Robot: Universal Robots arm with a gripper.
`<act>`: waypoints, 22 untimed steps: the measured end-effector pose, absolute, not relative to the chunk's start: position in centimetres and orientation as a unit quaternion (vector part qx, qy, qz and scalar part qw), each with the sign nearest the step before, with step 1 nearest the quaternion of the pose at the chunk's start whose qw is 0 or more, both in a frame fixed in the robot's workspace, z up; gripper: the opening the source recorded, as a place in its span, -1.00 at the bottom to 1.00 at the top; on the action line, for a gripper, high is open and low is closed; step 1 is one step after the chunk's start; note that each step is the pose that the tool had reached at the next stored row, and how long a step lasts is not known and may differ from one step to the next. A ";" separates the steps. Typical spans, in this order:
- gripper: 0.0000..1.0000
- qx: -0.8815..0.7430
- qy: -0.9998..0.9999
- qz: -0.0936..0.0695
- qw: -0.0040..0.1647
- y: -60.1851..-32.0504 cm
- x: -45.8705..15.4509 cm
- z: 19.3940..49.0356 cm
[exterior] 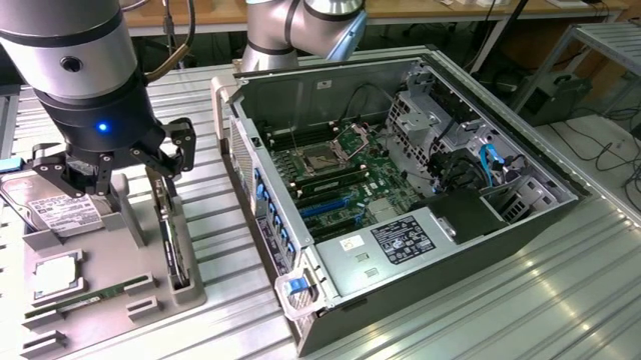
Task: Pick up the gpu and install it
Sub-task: 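Pick up the gpu and move the gpu toward the slot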
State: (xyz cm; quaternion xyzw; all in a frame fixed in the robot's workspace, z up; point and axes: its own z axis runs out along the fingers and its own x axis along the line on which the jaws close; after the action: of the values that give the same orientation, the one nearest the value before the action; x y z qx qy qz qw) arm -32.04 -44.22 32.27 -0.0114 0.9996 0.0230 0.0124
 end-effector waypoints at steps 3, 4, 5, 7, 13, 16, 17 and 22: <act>0.33 -0.011 1.000 0.023 0.012 -44.2 -32.0 32.0; 0.33 -0.011 1.000 0.023 0.012 -44.3 -32.0 31.9; 0.33 -0.011 1.000 0.023 0.012 -44.4 -32.0 31.8; 0.33 -0.011 1.000 0.023 0.012 -44.5 -32.0 31.6; 0.33 -0.011 1.000 0.023 0.012 -44.9 -32.0 31.0; 0.33 -0.011 1.000 0.023 0.012 -45.0 -32.0 30.7; 0.33 -0.011 1.000 0.023 0.012 -45.1 -32.0 30.7; 0.33 -0.011 1.000 0.023 0.012 -45.2 -32.0 30.1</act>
State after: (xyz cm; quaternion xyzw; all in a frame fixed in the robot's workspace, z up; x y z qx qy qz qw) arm -32.05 -45.21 30.09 -0.0114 0.9996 0.0229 0.0124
